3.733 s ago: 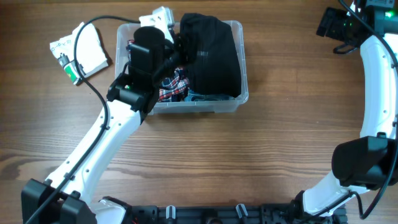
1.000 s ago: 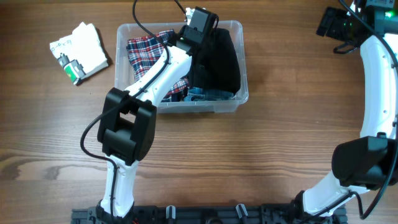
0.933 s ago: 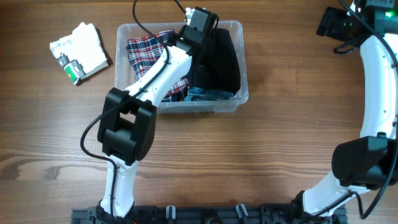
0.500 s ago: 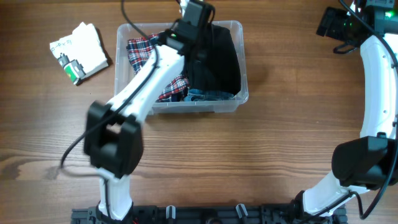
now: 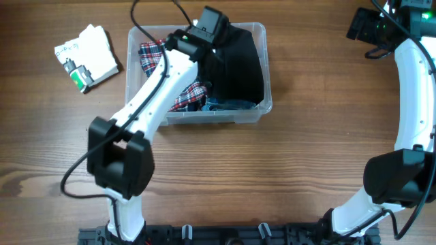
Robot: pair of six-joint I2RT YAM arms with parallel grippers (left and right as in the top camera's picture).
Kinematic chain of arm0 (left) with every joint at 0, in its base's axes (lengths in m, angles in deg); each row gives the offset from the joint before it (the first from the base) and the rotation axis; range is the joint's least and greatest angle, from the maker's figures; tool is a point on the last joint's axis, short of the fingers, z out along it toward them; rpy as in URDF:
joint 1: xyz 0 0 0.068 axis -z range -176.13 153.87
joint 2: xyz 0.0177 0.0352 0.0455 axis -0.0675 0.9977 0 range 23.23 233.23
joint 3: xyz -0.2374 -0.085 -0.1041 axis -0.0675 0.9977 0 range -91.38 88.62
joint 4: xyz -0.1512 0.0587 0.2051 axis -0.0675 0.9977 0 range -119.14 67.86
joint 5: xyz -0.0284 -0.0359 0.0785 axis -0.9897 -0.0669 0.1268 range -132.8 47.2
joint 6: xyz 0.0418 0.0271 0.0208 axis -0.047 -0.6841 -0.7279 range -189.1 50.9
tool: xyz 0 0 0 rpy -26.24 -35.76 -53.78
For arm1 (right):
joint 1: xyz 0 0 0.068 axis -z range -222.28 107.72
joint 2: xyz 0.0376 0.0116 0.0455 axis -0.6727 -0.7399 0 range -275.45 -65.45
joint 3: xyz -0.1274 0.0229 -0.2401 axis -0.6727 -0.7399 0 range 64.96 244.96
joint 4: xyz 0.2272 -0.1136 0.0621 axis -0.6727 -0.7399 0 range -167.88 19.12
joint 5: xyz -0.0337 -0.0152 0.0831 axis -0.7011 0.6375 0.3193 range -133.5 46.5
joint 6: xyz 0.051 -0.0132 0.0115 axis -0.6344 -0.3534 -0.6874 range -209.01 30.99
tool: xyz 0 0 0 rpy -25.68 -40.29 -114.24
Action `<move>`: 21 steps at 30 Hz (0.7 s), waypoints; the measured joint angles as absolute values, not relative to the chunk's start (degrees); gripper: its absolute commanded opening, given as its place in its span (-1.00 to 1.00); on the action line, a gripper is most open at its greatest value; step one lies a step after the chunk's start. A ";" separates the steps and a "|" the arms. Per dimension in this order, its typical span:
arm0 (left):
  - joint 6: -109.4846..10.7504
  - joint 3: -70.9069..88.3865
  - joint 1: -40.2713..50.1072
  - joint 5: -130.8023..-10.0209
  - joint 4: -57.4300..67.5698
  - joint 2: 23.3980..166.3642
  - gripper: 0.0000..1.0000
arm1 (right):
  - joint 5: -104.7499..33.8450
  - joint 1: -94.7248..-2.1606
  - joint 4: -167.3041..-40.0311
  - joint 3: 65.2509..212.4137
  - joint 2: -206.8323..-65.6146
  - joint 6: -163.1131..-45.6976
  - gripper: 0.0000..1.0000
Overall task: Pack container
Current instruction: 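Press and smooth the black garment flat with the left gripper, then move the left gripper left to the folded white T-shirt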
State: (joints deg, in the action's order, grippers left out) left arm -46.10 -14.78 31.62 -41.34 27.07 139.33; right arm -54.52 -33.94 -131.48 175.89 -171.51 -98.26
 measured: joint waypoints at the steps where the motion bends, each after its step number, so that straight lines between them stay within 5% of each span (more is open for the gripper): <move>1: -46.08 -14.80 31.81 -41.89 27.88 140.03 -0.92 | -54.52 -33.94 -131.50 175.89 -171.51 -98.26 0.99; 21: -46.08 -16.02 33.41 -42.17 23.40 137.45 -0.92 | -54.52 -33.94 -131.48 175.89 -171.51 -98.26 0.99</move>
State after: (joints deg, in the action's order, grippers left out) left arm -46.08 -16.02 33.41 -42.17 23.40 137.45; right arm -54.52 -33.94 -131.48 175.89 -171.51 -98.26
